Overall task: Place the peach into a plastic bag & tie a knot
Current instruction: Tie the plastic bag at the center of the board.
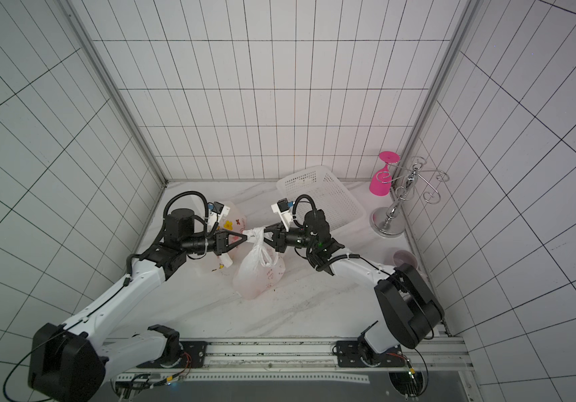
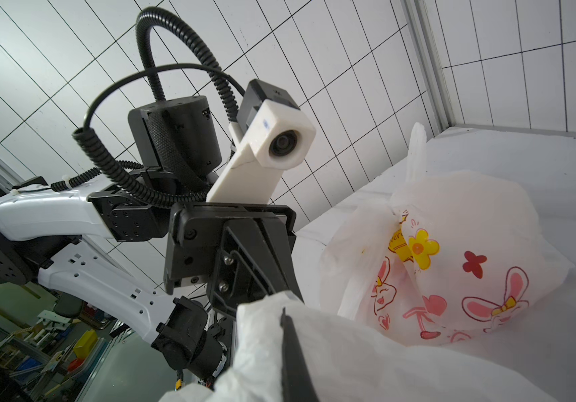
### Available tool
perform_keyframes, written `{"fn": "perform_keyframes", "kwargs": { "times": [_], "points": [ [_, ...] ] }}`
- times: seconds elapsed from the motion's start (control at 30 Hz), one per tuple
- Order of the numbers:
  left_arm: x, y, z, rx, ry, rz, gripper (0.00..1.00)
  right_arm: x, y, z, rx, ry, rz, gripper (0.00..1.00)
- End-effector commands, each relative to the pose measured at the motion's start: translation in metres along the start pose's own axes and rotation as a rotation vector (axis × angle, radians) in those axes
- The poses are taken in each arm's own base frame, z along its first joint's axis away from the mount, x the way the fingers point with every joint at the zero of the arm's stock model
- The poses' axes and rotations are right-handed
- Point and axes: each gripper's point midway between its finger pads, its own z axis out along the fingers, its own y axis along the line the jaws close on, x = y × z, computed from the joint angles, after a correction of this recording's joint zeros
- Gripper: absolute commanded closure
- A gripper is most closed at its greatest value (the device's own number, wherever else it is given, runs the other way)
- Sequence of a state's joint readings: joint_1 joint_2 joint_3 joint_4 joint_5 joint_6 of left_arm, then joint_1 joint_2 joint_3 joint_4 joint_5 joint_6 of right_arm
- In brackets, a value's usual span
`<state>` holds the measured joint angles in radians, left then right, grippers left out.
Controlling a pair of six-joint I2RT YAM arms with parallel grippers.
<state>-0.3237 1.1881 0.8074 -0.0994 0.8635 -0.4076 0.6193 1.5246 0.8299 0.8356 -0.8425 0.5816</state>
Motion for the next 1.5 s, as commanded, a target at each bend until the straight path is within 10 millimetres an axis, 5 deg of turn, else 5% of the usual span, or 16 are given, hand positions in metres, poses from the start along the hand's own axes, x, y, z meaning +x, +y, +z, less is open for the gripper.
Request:
{"fn": "perform_keyframes", "kwargs": {
  "times": [0.0, 0.3, 0.5, 0.8, 0.93, 1.2, 1.47],
  "points": [
    [0.001, 0.007, -0.014, -0.049, -0.004, 0.004, 1.00, -0.035, 0.014, -0.001, -0.015, -0.064, -0.085, 1.00],
    [-0.004, 0.015, -0.025, -0.150, 0.005, 0.022, 1.00, -0.019, -0.007, -0.026, 0.156, 0.005, -0.057, 0.75],
    [-0.012, 0.019, -0.026, -0.179, -0.007, 0.019, 1.00, -0.008, -0.012, -0.047, 0.313, 0.101, -0.010, 0.70],
    [-0.023, 0.014, -0.025, -0.171, -0.027, 0.014, 1.00, 0.005, 0.047, -0.079, 0.591, 0.312, 0.166, 0.71],
    [-0.023, 0.012, -0.025, -0.151, -0.033, 0.011, 1.00, 0.012, 0.070, -0.072, 0.643, 0.389, 0.166, 0.68],
    [-0.018, 0.005, -0.020, -0.114, -0.038, 0.012, 1.00, 0.026, 0.085, -0.039, 0.680, 0.582, 0.112, 0.60],
    [-0.014, 0.003, -0.018, -0.103, -0.034, 0.011, 1.00, 0.032, 0.073, -0.024, 0.719, 0.609, 0.126, 0.59]
  ]
}}
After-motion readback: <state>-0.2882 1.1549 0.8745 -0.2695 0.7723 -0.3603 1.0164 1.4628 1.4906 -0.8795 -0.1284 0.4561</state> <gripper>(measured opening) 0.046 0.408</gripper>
